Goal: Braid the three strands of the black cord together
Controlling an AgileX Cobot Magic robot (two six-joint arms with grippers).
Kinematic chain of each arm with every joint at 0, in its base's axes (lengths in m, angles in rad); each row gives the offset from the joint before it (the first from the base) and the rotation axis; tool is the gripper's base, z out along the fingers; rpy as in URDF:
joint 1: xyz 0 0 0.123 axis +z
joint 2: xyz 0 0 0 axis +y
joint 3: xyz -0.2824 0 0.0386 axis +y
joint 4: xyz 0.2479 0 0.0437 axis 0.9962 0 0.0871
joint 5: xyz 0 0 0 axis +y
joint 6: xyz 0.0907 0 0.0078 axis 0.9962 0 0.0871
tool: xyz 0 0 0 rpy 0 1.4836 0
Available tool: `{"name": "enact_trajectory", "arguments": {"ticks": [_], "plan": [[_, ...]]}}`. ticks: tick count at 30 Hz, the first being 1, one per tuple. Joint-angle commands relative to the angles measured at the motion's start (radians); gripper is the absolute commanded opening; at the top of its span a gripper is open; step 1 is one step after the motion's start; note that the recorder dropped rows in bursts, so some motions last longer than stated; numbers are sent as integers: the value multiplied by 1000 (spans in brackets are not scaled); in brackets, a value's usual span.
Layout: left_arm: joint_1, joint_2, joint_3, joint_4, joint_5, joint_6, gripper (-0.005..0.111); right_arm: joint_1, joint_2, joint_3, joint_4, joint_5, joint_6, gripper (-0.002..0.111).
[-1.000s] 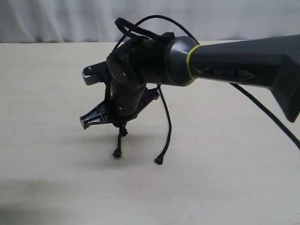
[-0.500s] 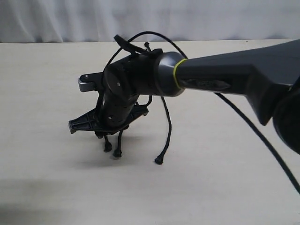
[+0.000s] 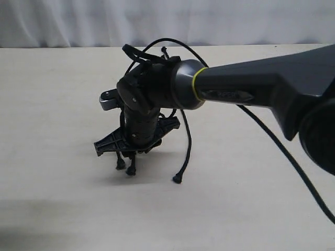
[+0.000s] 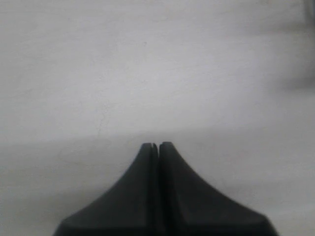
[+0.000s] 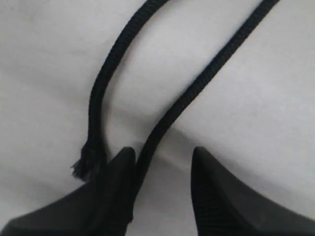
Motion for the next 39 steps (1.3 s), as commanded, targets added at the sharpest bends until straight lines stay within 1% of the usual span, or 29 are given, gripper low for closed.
{"name": "enact_trajectory", "arguments": {"ticks": [1, 3, 5, 6, 7, 10, 12, 14, 16, 22, 28, 31, 34, 36, 37, 39], "plan": [[-8, -3, -7, -13, -15, -2, 0, 1, 19, 1, -13, -49, 37, 37], [-8, -3, -7, -15, -17, -2, 0, 1, 39, 1, -18, -33, 38, 36], [-8, -3, -7, -27, -19, 5, 0, 1, 52, 1, -42, 2, 38, 24], [-8, -3, -7, -37, -21, 17, 0, 1, 46, 1, -70, 21, 38, 11], [-8, -3, -7, -37, -22, 19, 0, 1, 28, 1, -77, 39, 30, 4], [-8, -3, -7, -39, -22, 19, 0, -16, -50, 1, -124, 93, -43, 4], [-8, -3, -7, -49, -22, 21, 0, -62, -91, 1, -151, 160, -106, 4], [-8, -3, -7, -94, -22, 72, 0, -123, -94, 3, -149, 208, -132, 4], [-8, -3, -7, -139, -22, 114, 0, -179, -94, 5, -149, 208, -136, 4], [-8, -3, -7, -168, -22, 137, 0, -303, -94, 5, -144, 204, -164, 4], [-8, -3, -7, -295, -22, 257, 0, -422, -73, 5, -80, 201, -197, 4], [-8, -3, -7, -318, -22, 281, 0, -480, -57, 6, 0, 201, -230, 4], [-8, -3, -7, -325, -35, 281, 0, -505, -45, 6, 75, 189, -282, 4], [-30, -3, -7, -325, -51, 281, 0, -507, -41, 6, 86, 174, -300, 5], [-54, -3, -7, -325, -61, 281, 0, -507, -38, 6, 89, 169, -300, 6], [-110, -1, -14, -320, -89, 281, 0, -507, -34, 6, 98, 169, -306, 13]]}}
